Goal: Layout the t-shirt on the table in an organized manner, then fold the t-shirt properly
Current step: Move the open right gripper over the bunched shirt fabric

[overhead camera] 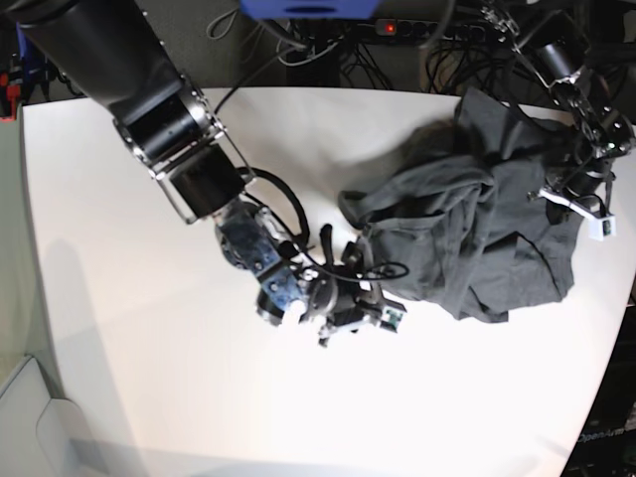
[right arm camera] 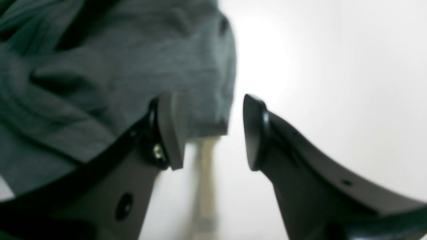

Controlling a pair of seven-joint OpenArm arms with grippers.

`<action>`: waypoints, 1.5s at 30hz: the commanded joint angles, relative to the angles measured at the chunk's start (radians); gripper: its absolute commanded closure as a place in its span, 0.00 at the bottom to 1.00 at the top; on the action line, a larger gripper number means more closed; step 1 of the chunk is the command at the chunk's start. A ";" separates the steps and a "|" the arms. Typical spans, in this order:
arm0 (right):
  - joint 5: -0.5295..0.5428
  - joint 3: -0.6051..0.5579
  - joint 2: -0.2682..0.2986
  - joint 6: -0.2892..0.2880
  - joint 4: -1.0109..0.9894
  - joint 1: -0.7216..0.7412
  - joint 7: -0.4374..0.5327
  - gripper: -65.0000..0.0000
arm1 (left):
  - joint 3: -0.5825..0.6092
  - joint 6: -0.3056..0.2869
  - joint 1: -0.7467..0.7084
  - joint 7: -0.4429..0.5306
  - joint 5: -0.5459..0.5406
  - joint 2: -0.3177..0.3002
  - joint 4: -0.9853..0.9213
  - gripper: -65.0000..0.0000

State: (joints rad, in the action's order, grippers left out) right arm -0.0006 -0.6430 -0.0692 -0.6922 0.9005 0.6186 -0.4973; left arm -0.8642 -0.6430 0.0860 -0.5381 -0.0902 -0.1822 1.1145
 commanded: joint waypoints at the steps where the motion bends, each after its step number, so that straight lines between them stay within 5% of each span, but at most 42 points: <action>1: 0.009 0.004 -0.011 -0.006 0.013 0.033 0.022 0.56 | -0.002 0.005 0.005 -0.015 0.013 -0.007 0.011 0.99; 20: 0.007 0.007 -0.054 -0.006 -0.143 0.039 0.107 0.58 | -0.002 0.005 0.005 -0.015 0.013 -0.007 0.011 0.99; 22: 0.007 0.007 -0.056 -0.006 -0.142 0.042 0.107 0.67 | -0.002 0.005 0.005 -0.015 0.013 -0.007 0.011 0.99; 26: 0.007 0.007 -0.056 -0.006 -0.139 0.045 0.107 1.00 | -0.002 0.005 0.005 -0.015 0.013 -0.010 0.009 0.99; 29: 0.007 0.009 -0.047 -0.006 -0.119 0.050 0.096 1.00 | -0.002 0.005 0.005 -0.010 0.013 -0.015 0.000 0.99; 34: 0.011 0.093 0.032 -0.006 0.036 -0.006 -0.001 1.00 | -0.002 0.005 -0.019 -0.007 0.011 -0.015 0.002 0.99; 45: 0.012 0.467 0.185 -0.006 0.443 -0.256 -0.234 1.00 | -0.003 0.005 -0.025 -0.006 0.011 -0.015 0.009 0.99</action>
State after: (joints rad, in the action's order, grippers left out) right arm 0.0010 -0.1764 0.1123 -0.7002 1.3254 0.3305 -0.7544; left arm -0.8646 -0.6441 0.0612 -0.5159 -0.1047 -0.1852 1.1164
